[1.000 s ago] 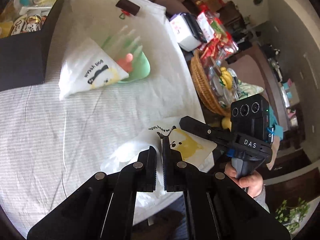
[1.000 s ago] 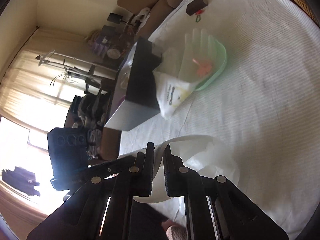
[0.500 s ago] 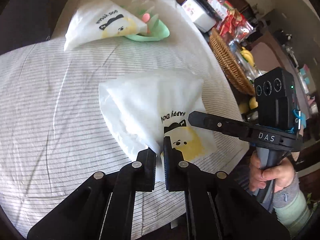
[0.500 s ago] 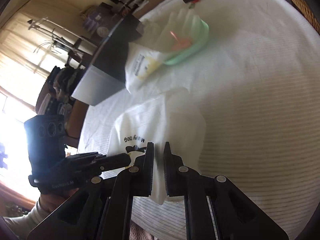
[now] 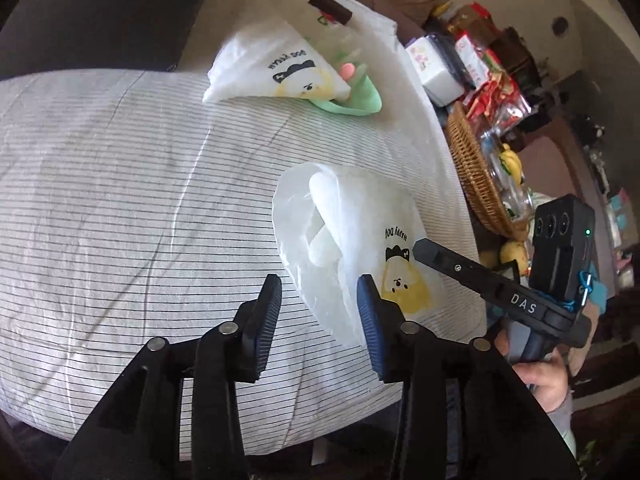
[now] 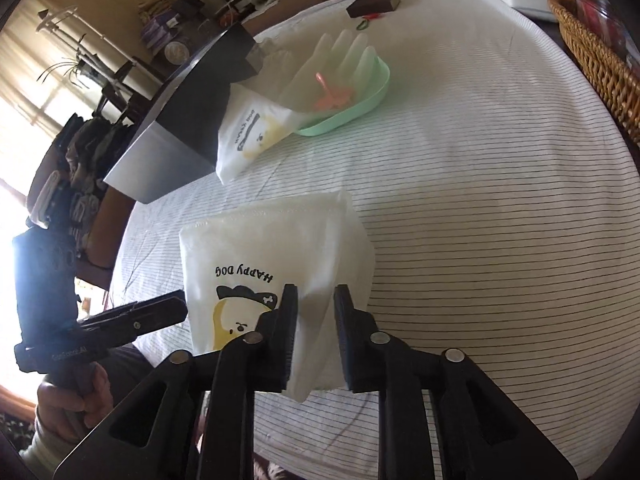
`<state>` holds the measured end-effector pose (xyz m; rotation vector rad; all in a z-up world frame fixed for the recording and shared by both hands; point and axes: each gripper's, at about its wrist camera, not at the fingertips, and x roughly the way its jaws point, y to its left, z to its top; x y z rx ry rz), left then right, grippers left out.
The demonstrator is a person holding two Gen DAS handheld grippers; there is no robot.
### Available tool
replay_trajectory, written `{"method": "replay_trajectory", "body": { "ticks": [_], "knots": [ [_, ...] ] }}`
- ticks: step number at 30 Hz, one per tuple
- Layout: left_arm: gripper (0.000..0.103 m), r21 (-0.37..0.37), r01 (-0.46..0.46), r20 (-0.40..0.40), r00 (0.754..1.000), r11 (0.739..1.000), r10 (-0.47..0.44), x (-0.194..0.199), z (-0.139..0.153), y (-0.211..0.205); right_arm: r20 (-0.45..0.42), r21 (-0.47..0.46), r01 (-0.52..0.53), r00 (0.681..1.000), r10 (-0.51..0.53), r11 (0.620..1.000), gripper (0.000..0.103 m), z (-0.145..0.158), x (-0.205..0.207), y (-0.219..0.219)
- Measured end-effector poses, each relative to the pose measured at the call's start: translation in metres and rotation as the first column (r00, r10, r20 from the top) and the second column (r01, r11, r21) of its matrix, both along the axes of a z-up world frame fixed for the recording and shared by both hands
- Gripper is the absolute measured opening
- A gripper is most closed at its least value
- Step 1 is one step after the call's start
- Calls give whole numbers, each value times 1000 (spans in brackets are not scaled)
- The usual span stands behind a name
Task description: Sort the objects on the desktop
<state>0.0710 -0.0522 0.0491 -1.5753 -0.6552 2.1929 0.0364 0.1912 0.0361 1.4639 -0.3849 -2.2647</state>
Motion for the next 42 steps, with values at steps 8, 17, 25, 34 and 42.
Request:
{"method": "replay_trajectory", "body": {
  "ticks": [8,17,25,34,42],
  "knots": [
    [41,20,11,75,997,1000,-12,-4,-29,26,107,-92,9,994,1,996,34,-25,-3,2],
    [39,-91,-49,44,998,995,54,1,-20,19,140,-136,21,990,-2,990,25,-28,-3,7],
    [52,-31,-123,44,991,992,124,-7,-27,6,154,-159,45,988,-20,986,25,-36,-3,11],
    [27,10,-84,36,996,996,84,-12,-25,22,186,-238,81,982,-36,968,20,-43,-3,27],
    [6,44,-85,9,996,995,84,-15,-5,13,102,-233,53,994,-30,971,21,-13,5,17]
  ]
}}
